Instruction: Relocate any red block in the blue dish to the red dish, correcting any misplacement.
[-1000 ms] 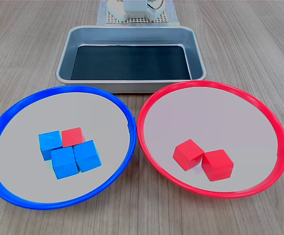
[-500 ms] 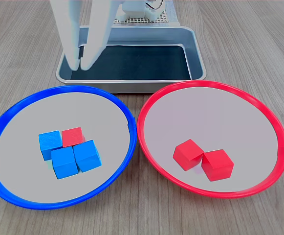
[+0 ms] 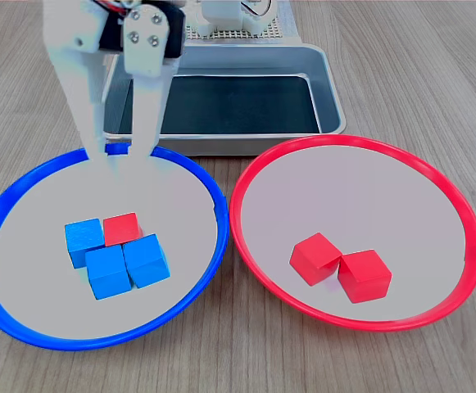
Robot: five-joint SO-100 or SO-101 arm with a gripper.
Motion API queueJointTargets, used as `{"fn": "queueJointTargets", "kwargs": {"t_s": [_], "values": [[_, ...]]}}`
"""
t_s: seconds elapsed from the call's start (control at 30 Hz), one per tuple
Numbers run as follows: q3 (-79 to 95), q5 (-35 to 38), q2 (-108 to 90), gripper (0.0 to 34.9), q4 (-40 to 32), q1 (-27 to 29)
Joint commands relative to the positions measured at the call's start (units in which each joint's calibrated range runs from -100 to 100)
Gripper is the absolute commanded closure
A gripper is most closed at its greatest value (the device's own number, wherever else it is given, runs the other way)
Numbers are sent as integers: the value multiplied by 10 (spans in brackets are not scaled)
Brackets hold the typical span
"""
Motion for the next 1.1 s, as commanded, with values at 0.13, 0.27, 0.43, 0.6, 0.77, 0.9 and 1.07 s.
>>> {"fn": "queueJointTargets", "kwargs": {"t_s": [0.13,0.27,0.43,0.6,0.77,0.9,1.07], "values": [[-95,7,59,240,-1,4],[-125,7,83,225,7,-4],[-133,10,93,209,18,-13],[-131,10,95,197,24,-16],[-131,10,102,188,33,-20],[-132,14,110,182,34,-21],[-146,19,125,181,34,-17]]}}
